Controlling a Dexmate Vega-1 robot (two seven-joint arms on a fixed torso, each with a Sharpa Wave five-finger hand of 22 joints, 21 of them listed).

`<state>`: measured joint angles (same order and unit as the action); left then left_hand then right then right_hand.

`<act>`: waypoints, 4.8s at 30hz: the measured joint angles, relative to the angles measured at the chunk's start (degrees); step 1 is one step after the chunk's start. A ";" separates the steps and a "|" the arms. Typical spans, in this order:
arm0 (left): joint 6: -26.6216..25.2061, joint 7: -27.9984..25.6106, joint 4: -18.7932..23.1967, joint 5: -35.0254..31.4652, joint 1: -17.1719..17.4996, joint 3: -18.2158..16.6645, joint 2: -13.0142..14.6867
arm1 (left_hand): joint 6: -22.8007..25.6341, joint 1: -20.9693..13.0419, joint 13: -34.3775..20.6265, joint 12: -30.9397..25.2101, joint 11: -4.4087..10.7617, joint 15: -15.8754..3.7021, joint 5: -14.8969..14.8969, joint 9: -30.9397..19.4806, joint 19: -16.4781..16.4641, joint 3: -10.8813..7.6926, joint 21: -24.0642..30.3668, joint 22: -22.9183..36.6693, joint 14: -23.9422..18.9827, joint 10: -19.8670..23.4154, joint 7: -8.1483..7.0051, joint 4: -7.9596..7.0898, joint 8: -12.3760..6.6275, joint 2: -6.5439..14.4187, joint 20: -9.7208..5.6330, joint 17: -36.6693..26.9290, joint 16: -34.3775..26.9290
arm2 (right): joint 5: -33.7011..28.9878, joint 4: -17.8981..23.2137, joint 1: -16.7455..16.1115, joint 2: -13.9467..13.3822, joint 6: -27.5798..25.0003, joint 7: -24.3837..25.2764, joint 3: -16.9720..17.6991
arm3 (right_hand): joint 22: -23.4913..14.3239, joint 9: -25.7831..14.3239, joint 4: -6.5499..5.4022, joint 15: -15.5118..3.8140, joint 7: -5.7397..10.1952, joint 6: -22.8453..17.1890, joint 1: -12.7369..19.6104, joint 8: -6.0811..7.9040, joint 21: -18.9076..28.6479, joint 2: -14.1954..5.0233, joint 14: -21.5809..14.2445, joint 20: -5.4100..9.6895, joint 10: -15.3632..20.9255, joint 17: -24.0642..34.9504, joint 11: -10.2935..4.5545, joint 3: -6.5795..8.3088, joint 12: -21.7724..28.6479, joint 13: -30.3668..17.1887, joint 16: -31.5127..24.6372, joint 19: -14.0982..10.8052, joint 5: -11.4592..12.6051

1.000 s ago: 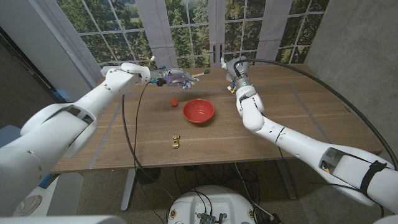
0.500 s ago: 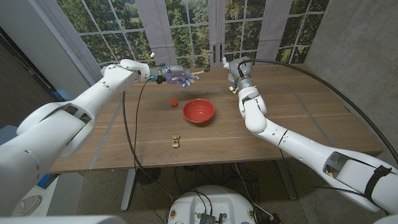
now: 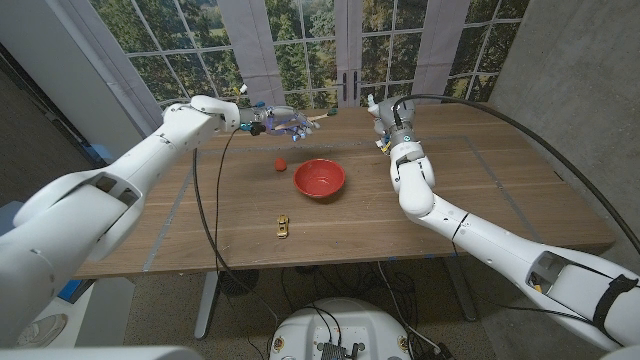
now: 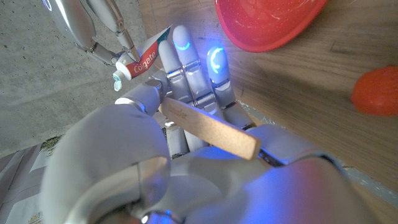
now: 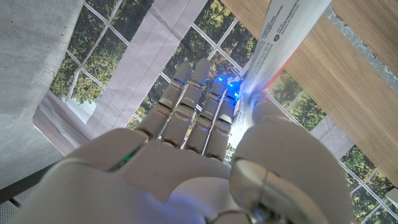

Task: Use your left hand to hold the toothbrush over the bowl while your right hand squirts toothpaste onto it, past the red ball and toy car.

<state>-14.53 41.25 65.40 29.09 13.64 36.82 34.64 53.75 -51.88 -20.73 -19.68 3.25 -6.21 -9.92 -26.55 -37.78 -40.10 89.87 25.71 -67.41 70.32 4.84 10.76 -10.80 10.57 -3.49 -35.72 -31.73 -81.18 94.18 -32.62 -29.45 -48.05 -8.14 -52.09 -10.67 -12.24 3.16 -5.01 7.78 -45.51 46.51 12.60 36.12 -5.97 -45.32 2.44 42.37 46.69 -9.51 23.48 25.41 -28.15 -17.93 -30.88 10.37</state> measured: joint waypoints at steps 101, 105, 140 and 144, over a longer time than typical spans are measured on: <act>-9.20 -5.27 17.76 4.82 7.69 -1.19 9.31 | -0.31 0.10 -0.01 1.28 0.24 -0.22 0.00 0.54 1.48 0.23 -0.24 -0.74 0.22 -0.24 0.31 -0.23 -0.01 0.09 0.18 -0.54 1.88 | -9.88 2.67 -8.36 -0.55 -1.92 -19.47 9.42 | 0.28 0.25 -2.88 0.50 -3.18 3.17 -14.97 0.47 0.49 4.19 2.83 -2.59 0.20 -2.38 4.31 -8.73 -6.80 1.43 0.48 0.53 0.27; -7.39 -4.97 17.38 3.91 7.63 -0.90 9.02 | -0.31 0.40 0.27 1.29 0.24 -0.22 0.00 0.66 1.94 0.40 -0.24 -0.74 0.22 -0.25 0.31 -0.40 0.00 0.38 0.10 -0.54 2.28 | -7.43 3.67 -8.76 -0.63 -2.39 -16.89 10.27 | 0.28 0.25 -3.10 0.56 -3.18 3.17 -15.68 0.47 0.49 4.67 3.41 -2.59 -0.14 -2.42 4.60 -9.07 -7.24 1.43 0.82 0.53 0.27; -2.57 -5.44 15.04 1.95 7.90 -0.64 6.33 | -0.09 1.61 2.18 3.71 0.45 -0.57 0.00 0.50 3.91 0.22 0.01 0.31 0.49 -0.44 0.08 -1.04 -0.29 0.20 0.18 -0.53 3.39 | 33.92 10.96 -17.30 -3.21 8.41 30.02 20.03 | 0.54 0.33 -5.08 2.66 -3.29 11.10 -20.04 -1.81 -3.52 -4.40 24.83 0.11 -20.43 -11.54 5.84 -2.32 -15.48 4.94 7.87 5.85 0.21; -2.56 -5.84 15.44 1.83 8.10 -0.67 6.42 | -0.09 1.61 2.81 4.44 0.46 -0.58 0.00 0.79 4.65 0.46 -0.24 0.05 0.49 -0.44 0.08 -1.27 -0.29 0.20 0.27 0.23 4.23 | 37.66 10.83 -17.44 -3.56 10.15 33.55 20.08 | 0.55 0.53 -5.22 2.54 -3.19 12.20 -20.06 -1.84 -3.95 -4.37 26.51 -0.50 -22.07 -12.42 5.66 -2.18 -15.71 5.67 7.87 6.53 0.00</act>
<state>-17.09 35.41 80.84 30.93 21.73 36.15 41.07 53.66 -50.27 -17.92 -15.24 3.71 -6.79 -9.92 -25.76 -33.13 -39.64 89.62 25.75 -66.92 69.88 4.92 9.48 -11.09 10.77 -3.21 -35.50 -27.50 -43.53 105.01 -50.07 -33.01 -37.90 25.42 -32.00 -10.12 -11.71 -2.06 -2.47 4.60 -33.31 26.44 10.76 32.16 -10.33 -18.81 1.94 20.30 34.26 -3.86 21.30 9.70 -22.48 -10.07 -24.36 10.37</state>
